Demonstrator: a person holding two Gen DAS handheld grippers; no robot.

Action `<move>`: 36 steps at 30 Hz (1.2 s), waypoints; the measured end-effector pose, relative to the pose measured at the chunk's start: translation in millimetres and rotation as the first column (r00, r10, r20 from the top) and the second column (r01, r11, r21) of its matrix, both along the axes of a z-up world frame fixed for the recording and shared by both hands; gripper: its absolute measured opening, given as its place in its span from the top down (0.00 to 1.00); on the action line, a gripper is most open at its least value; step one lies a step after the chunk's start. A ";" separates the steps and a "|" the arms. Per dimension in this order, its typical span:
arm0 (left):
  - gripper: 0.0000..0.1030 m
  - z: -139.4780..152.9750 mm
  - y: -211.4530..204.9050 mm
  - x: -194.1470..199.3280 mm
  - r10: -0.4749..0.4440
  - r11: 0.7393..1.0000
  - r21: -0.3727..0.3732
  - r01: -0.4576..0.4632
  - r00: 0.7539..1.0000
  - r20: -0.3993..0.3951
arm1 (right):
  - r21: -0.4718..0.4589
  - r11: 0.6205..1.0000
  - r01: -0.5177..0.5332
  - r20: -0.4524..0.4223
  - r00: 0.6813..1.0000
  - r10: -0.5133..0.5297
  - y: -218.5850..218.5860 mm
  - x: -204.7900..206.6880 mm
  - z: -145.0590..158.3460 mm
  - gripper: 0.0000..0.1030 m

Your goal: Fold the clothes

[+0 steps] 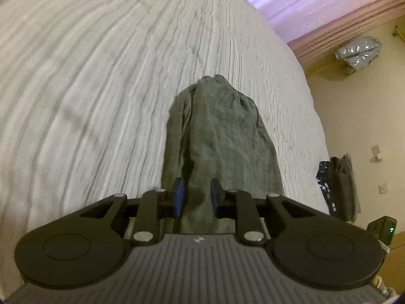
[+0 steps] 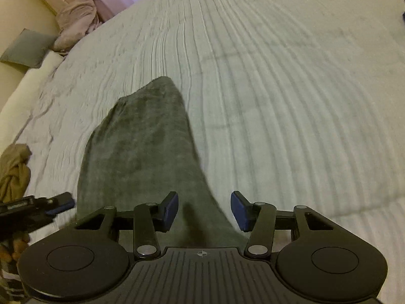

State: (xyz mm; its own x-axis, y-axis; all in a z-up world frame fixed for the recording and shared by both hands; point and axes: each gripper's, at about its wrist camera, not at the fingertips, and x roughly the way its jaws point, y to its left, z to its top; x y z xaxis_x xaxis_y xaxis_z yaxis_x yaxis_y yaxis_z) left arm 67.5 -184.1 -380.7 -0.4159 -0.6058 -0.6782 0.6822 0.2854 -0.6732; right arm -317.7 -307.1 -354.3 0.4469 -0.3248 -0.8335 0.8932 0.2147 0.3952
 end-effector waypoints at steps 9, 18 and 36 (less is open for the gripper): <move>1.00 -9.7 -7.6 1.3 -0.037 0.999 -0.034 0.036 0.999 -0.015 | 0.040 0.999 0.022 -0.020 1.000 -0.022 -5.2 9.5 -15.9 0.51; 0.98 -10.7 -15.8 -14.5 -0.104 0.995 0.038 0.097 0.964 0.244 | 0.057 0.998 -0.020 -0.091 0.996 0.025 -19.9 16.9 -26.4 0.50; 0.98 -5.1 -70.3 -35.3 -0.142 0.990 0.056 0.130 0.888 0.437 | -0.141 0.942 -0.305 -0.214 0.938 0.272 -41.9 68.7 -23.2 0.64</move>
State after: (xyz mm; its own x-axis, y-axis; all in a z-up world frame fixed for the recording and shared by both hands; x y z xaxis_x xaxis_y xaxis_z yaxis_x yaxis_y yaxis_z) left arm 32.2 -254.4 -385.8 -0.1496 -0.5455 -0.8247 0.9396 0.1814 -0.2904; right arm -248.9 -349.0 -377.5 0.3822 -0.3491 -0.8556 0.8370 0.5231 0.1605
